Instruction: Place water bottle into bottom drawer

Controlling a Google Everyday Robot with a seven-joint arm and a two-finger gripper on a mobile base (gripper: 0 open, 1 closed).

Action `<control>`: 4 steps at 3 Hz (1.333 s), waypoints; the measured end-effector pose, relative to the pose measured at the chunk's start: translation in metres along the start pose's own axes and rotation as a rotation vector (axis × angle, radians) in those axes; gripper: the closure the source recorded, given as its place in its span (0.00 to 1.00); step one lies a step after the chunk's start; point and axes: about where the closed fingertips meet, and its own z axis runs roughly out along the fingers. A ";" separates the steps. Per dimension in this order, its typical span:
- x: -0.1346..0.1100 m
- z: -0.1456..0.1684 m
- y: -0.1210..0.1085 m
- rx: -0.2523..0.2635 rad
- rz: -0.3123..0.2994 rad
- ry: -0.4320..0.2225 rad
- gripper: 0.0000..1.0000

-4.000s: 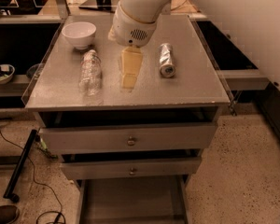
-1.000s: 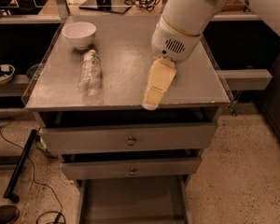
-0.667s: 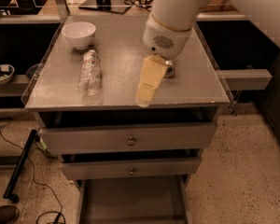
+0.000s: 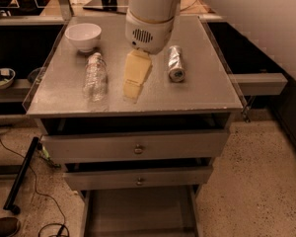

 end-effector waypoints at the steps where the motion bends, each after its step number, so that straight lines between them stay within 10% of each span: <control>1: -0.008 0.002 0.000 0.010 -0.002 -0.003 0.00; 2: -0.058 0.000 -0.004 0.045 -0.040 -0.022 0.00; 4: -0.063 0.011 -0.013 0.054 0.002 0.032 0.00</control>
Offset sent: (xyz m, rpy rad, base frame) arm 0.0151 0.0510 0.0151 -0.0356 -0.0390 0.0332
